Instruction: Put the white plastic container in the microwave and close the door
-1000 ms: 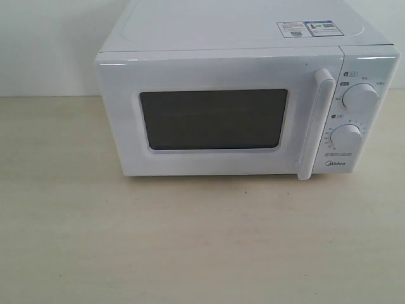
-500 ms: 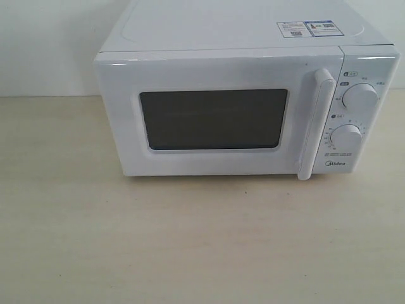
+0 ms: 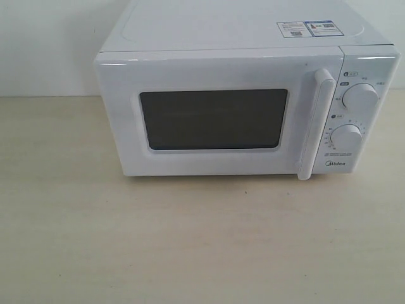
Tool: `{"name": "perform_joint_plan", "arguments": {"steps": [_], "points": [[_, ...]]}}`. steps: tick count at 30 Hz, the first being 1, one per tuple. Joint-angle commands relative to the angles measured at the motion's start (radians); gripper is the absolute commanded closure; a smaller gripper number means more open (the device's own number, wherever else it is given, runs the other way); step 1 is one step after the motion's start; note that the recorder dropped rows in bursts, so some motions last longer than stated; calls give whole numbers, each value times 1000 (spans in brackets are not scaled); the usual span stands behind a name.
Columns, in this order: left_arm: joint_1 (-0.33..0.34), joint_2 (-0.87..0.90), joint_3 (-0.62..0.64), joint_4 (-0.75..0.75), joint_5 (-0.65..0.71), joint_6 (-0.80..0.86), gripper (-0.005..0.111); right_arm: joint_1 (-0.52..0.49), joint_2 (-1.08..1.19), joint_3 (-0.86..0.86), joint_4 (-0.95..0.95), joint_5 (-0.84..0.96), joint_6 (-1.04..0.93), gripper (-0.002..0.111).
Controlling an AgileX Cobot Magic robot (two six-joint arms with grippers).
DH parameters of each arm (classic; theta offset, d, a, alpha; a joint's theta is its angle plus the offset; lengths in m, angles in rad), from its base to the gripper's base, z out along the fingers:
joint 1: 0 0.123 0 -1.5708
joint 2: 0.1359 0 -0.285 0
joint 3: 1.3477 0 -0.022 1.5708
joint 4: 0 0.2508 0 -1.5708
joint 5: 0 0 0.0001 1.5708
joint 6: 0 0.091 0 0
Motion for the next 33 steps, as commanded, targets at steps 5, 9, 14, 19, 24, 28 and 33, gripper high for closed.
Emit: {"name": "perform_joint_plan", "arguments": {"steps": [5,9,14,19,24,28,33], "points": [[3,-2,4,4,0,-1,103,-109,-5,0,-10,6,45,108],[3,-2,4,4,0,-1,103,-111,-5,0,-10,6,45,108],[3,-2,4,4,0,-1,103,-111,-5,0,-10,6,45,108],[3,-2,4,4,0,-1,103,-111,-5,0,-10,6,45,108],[3,-2,4,4,0,-1,103,-111,-5,0,-10,6,45,108],[3,-2,4,4,0,-1,103,-111,-5,0,-10,6,45,108],[3,-2,4,4,0,-1,103,-111,-5,0,-10,6,45,108]]}}
